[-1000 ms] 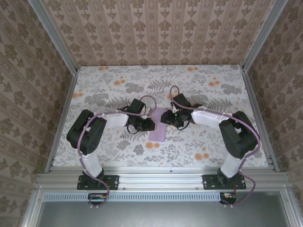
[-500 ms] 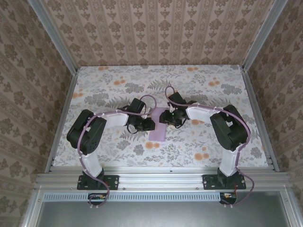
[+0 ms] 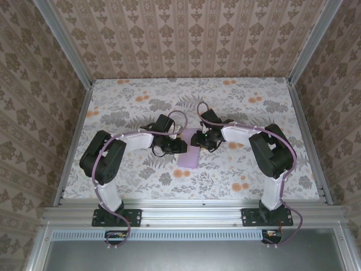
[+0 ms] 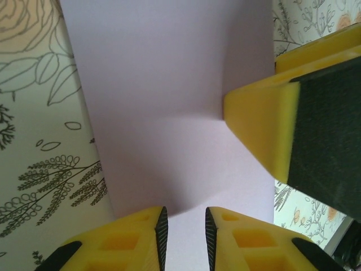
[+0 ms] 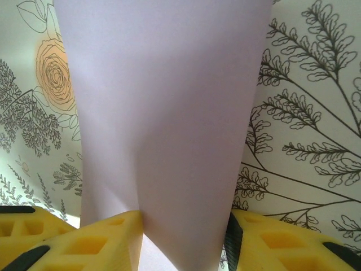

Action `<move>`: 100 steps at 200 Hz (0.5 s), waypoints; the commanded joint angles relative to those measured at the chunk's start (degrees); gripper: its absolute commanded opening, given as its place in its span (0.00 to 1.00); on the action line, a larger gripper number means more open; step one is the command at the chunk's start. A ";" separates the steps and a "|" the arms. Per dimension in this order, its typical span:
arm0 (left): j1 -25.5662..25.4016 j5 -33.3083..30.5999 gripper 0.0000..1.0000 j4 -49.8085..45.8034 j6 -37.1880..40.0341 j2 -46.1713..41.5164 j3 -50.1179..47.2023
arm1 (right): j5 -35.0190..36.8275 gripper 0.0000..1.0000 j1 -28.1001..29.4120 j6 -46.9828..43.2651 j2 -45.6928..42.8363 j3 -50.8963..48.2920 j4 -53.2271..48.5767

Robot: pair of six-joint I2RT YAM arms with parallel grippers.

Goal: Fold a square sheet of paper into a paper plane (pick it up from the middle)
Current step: Hold the square sheet of paper at the center of the table.

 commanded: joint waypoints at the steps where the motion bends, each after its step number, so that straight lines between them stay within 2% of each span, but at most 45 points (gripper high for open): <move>1: -0.31 0.75 0.28 -2.93 2.10 -2.00 1.85 | 1.00 0.45 -0.49 0.83 1.16 -1.56 -0.01; 100: 0.13 -1.25 0.33 -6.83 4.03 -4.08 2.73 | 1.48 0.39 -0.58 0.57 0.51 -2.84 -0.04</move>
